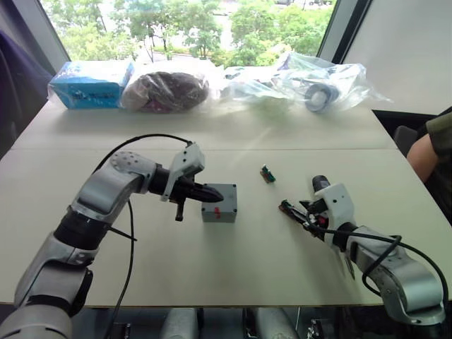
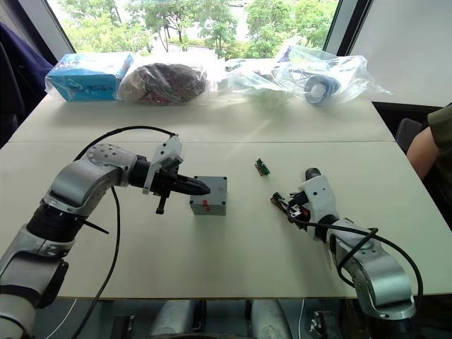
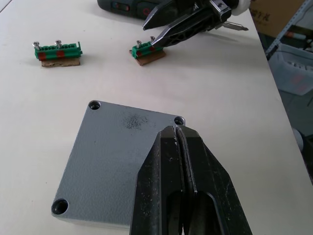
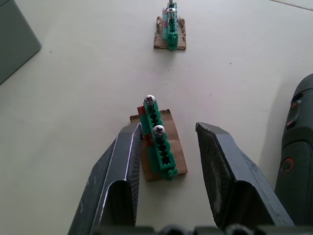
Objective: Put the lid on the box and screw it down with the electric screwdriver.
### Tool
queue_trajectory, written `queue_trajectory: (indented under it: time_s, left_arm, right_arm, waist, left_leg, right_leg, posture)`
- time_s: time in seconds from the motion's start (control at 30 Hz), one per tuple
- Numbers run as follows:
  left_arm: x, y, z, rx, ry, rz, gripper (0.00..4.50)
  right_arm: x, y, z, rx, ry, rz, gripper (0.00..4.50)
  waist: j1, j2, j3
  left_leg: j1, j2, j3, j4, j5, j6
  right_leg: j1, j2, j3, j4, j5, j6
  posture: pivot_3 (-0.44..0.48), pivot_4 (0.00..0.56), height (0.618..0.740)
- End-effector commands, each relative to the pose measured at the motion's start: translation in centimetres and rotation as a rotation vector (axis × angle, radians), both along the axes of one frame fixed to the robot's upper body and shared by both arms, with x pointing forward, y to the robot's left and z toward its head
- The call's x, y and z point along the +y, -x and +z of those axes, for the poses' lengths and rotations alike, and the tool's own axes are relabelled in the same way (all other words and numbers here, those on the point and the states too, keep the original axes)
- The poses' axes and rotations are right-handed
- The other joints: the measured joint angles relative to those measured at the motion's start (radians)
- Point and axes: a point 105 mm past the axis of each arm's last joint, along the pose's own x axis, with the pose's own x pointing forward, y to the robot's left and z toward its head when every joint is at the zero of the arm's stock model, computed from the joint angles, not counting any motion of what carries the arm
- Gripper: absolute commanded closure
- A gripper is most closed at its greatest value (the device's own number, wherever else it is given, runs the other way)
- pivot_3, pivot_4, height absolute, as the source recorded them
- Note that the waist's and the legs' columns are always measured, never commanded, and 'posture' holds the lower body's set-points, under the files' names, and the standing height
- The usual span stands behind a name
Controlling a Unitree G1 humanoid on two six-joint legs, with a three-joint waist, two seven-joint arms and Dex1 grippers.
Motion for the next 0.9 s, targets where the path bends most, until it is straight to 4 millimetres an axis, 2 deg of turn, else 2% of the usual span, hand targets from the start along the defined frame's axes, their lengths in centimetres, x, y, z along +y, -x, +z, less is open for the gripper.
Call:
queue_trajectory:
  time_s: [0.03,0.1,0.13,0.5,0.87,0.9]
  left_arm:
    - [-0.1,0.2,1.0,-0.043,0.022,-0.006,4.5]
    - [0.0,0.1,1.0,-0.043,0.021,-0.002,4.5]
    - [0.0,0.1,1.0,-0.044,0.022,0.0,4.5]
    - [0.1,-0.2,0.9,-0.038,0.026,0.018,4.5]
    - [0.7,-0.8,0.7,-0.02,0.039,0.057,4.5]
    - [1.2,-1.2,1.2,-0.021,0.052,0.085,4.5]
  right_arm:
    - [0.3,-0.2,0.6,-0.039,0.002,0.011,3.5]
    - [0.3,-0.2,0.5,-0.036,0.003,0.013,4.31]
    - [0.3,-0.2,0.5,-0.037,0.002,0.013,4.47]
    - [0.7,0.2,1.4,-0.065,-0.021,0.027,4.47]
    - [1.6,0.5,4.7,-0.15,-0.064,0.091,4.47]
    - [2.4,0.4,5.5,-0.175,-0.087,0.121,4.47]
  waist:
    - [0.0,0.0,0.0]
    - [0.0,0.0,0.0]
    - [-0.001,0.0,0.0]
    - [0.0,0.0,0.0]
    - [0.0,0.0,0.0]
    - [0.0,0.0,0.0]
  left_leg:
    - [0.0,0.0,0.0,0.0,0.0,0.0]
    - [0.0,0.0,0.0,0.0,0.0,0.0]
    - [0.0,0.0,0.0,0.0,0.0,0.0]
    - [0.0,0.0,0.0,0.0,0.0,0.0]
    - [0.0,0.001,0.0,0.0,0.0,0.0]
    - [0.0,0.001,0.0,0.0,0.0,0.0]
  right_leg:
    - [0.0,0.0,0.0,0.0,0.0,0.0]
    - [0.0,0.0,0.0,0.0,0.0,0.0]
    - [0.0,0.0,0.0,0.0,0.0,0.0]
    - [0.0,0.001,0.0,0.0,0.0,0.0]
    - [0.0,0.001,0.0,0.0,0.0,0.0]
    - [0.0,0.001,0.0,0.0,0.0,0.0]
  posture:
    - [0.0,0.15,0.74]
    - [0.0,0.15,0.74]
    - [0.0,0.15,0.74]
    - [0.0,0.15,0.74]
    - [0.0,0.15,0.74]
    - [0.0,0.15,0.74]
